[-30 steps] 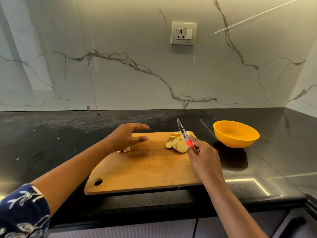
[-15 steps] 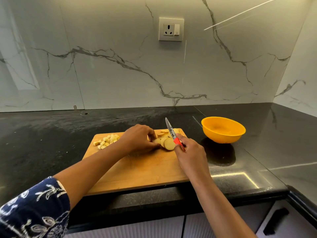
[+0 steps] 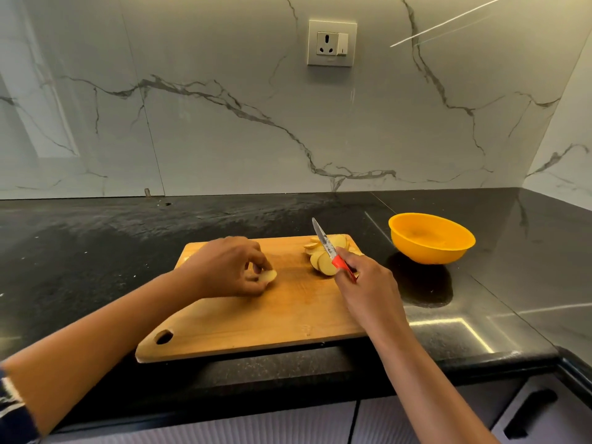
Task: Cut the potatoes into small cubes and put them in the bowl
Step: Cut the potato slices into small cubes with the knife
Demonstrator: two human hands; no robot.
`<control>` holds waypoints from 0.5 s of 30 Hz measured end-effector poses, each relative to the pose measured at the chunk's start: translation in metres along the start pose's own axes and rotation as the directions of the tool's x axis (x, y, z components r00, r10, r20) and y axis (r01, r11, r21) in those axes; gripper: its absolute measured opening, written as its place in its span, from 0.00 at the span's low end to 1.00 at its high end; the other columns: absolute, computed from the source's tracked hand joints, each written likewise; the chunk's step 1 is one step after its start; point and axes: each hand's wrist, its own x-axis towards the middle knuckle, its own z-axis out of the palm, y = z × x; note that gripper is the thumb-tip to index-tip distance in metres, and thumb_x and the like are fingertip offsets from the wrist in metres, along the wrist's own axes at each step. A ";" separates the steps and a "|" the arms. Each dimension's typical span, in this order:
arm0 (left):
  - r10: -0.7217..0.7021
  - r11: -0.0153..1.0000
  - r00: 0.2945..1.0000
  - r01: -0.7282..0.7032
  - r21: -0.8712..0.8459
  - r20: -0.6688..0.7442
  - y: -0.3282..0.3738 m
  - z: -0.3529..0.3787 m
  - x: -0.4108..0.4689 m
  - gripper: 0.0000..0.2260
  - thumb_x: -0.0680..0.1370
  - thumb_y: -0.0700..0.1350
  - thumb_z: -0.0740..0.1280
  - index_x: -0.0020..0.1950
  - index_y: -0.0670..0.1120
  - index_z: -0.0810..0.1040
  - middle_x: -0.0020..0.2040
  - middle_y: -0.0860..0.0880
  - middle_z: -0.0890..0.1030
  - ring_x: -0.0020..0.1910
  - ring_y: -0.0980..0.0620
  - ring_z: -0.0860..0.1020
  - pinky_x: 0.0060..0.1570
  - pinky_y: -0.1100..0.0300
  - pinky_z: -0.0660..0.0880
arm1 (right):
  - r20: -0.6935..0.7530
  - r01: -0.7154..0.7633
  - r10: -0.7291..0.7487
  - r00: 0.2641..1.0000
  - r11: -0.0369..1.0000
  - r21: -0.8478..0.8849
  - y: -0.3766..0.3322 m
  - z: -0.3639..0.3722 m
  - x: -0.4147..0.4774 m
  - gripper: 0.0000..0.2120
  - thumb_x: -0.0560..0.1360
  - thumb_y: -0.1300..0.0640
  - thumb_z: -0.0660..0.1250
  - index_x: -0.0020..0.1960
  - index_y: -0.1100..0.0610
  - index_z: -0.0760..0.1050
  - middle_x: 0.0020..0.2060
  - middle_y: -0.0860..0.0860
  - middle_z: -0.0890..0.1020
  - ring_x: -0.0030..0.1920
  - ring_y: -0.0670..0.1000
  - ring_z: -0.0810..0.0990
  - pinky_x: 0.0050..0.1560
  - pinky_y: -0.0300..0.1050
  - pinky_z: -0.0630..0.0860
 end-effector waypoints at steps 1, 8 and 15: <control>0.027 1.000 1.000 -0.027 0.008 0.011 -0.002 0.003 -0.004 0.18 0.75 0.59 0.64 0.62 0.53 0.78 0.52 0.57 0.77 0.49 0.60 0.72 0.50 0.64 0.73 | 0.007 0.005 -0.005 1.000 1.000 -0.016 -0.001 0.000 0.000 0.20 0.79 0.52 0.62 0.70 0.47 0.68 0.56 0.48 0.80 0.47 0.42 0.72 0.51 0.38 0.70; 0.061 0.987 0.978 -0.089 -0.132 -0.200 -0.017 0.016 -0.020 0.34 0.69 0.74 0.52 0.65 0.56 0.74 0.56 0.56 0.81 0.53 0.61 0.77 0.53 0.60 0.76 | 0.066 0.119 -0.115 0.991 0.990 -0.076 -0.007 0.002 -0.007 0.22 0.79 0.52 0.62 0.72 0.44 0.65 0.53 0.44 0.78 0.45 0.41 0.70 0.43 0.33 0.65; 0.413 0.910 0.850 -0.388 0.142 -0.326 -0.017 0.015 -0.017 0.14 0.78 0.54 0.60 0.51 0.54 0.84 0.47 0.56 0.83 0.46 0.57 0.79 0.37 0.63 0.78 | 0.125 0.185 -0.172 0.977 0.978 -0.093 -0.010 0.001 -0.010 0.23 0.79 0.52 0.62 0.72 0.44 0.64 0.54 0.43 0.77 0.47 0.41 0.69 0.44 0.31 0.63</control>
